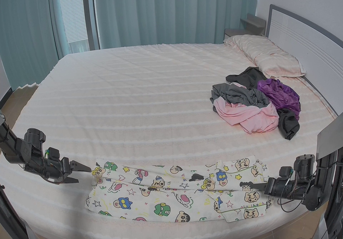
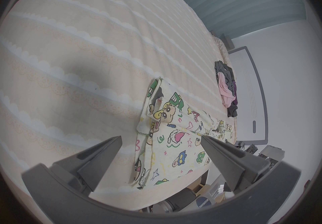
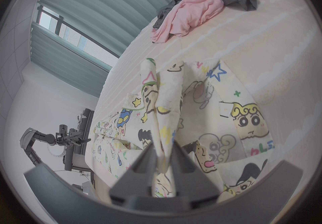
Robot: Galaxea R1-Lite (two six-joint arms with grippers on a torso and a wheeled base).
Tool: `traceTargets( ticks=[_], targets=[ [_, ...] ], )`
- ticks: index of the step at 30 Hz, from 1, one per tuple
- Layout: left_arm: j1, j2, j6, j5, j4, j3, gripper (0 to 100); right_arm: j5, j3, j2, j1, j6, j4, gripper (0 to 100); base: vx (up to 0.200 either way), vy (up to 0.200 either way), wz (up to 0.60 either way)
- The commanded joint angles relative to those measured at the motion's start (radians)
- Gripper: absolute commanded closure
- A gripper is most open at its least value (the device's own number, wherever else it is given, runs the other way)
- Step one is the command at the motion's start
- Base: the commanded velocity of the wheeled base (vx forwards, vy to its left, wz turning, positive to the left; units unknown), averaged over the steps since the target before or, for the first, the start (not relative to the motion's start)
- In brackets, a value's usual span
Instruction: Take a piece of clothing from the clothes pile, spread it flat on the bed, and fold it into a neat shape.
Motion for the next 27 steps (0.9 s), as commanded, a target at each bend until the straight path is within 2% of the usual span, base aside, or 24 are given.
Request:
traceTargets(
  ticks=[1, 8, 14, 20, 27],
  targets=[
    [0.000, 0.000, 0.000, 0.000, 0.000, 0.004, 0, -0.002, 0.030, 0.061, -0.006, -0.001, -0.031, 0, 0.000, 0.000, 0.00],
    [0.000, 0.000, 0.000, -0.001, 0.000, 0.008, 0, 0.000, 0.035, -0.037, -0.064, 0.004, -0.033, 0, 0.000, 0.000, 0.00],
    [0.000, 0.000, 0.000, -0.001, 0.000, 0.009, 0, -0.003, 0.035, -0.177, -0.071, 0.005, -0.024, 0, 0.000, 0.000, 0.00],
    [0.000, -0.002, -0.002, -0.001, 0.000, 0.009, 0, -0.011, 0.015, -0.261, 0.005, 0.005, -0.011, 0, 0.000, 0.000, 0.00],
    [0.001, -0.015, -0.002, -0.004, 0.000, 0.023, 0, -0.085, -0.148, -0.210, 0.153, 0.015, 0.064, 0, 0.000, 0.000, 0.00]
  ],
)
